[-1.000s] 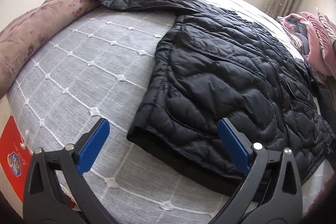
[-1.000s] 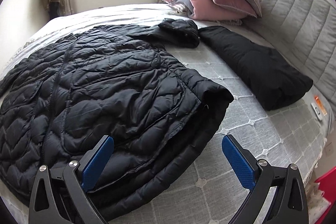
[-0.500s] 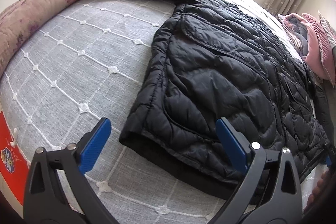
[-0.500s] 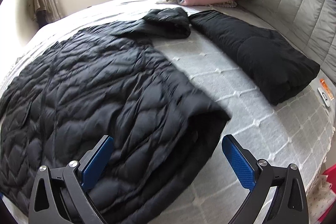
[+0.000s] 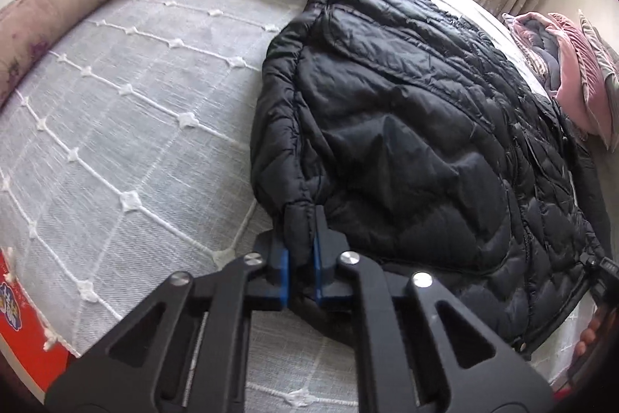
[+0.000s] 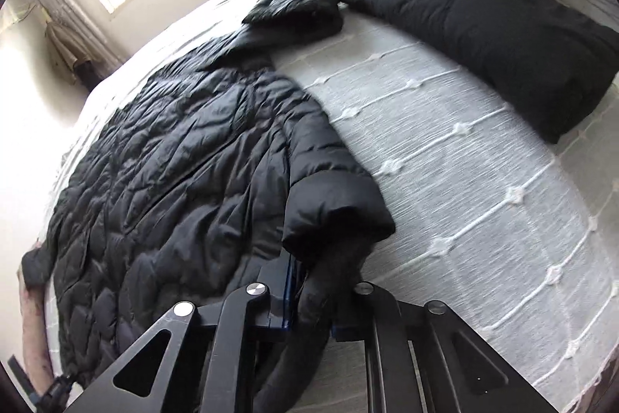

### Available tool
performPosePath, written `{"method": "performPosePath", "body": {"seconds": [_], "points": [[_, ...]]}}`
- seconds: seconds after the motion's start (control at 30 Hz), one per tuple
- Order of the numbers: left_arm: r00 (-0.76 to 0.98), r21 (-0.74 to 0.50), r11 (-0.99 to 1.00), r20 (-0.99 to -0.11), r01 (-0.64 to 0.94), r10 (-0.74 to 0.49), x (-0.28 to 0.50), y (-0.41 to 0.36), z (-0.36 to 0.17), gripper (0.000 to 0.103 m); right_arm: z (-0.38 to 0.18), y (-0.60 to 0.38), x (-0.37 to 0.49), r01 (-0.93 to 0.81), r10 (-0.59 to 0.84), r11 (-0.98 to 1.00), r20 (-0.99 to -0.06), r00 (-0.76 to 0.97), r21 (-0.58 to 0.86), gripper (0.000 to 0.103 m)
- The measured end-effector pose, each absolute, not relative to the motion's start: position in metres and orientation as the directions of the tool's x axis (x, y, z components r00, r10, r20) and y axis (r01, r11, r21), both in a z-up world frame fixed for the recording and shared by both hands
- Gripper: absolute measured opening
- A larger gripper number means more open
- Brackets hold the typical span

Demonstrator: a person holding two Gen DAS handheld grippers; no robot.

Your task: Fold large clothes

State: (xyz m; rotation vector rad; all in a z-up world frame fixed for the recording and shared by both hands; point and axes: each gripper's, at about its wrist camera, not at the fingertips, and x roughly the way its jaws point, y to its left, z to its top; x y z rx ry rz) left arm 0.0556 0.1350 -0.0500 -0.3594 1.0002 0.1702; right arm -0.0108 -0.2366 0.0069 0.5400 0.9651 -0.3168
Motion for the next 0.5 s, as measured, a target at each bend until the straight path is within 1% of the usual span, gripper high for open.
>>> {"method": "performPosePath", "body": {"seconds": [0.13,0.23,0.37,0.43,0.5], "points": [[0.534,-0.207,0.930,-0.845,-0.304,-0.014,0.048,0.138,-0.049,0.009,0.005,-0.244,-0.012,0.502,-0.016,0.810,-0.845,0.535,0.302,0.011],[0.543,-0.207,0.931,-0.840,-0.300,-0.012,0.044,0.141,-0.044,0.009,0.002,-0.242,-0.007,0.502,-0.030,0.820,-0.856,0.517,0.275,0.011],[0.562,-0.197,0.932,-0.827,-0.303,0.008,0.041,0.142,-0.037,0.008,0.005,-0.228,-0.001,0.449,-0.034,0.862,-0.855,0.517,0.237,0.011],[0.566,-0.216,0.929,-0.824,-0.301,-0.008,0.041,0.141,-0.037,0.008,0.004,-0.227,0.000,0.443,-0.047,0.871,-0.861,0.507,0.214,0.011],[0.559,-0.237,0.924,-0.828,-0.301,-0.030,0.043,0.142,-0.040,0.008,0.005,-0.234,0.000,0.466,-0.054,0.857,-0.860,0.508,0.221,0.011]]}}
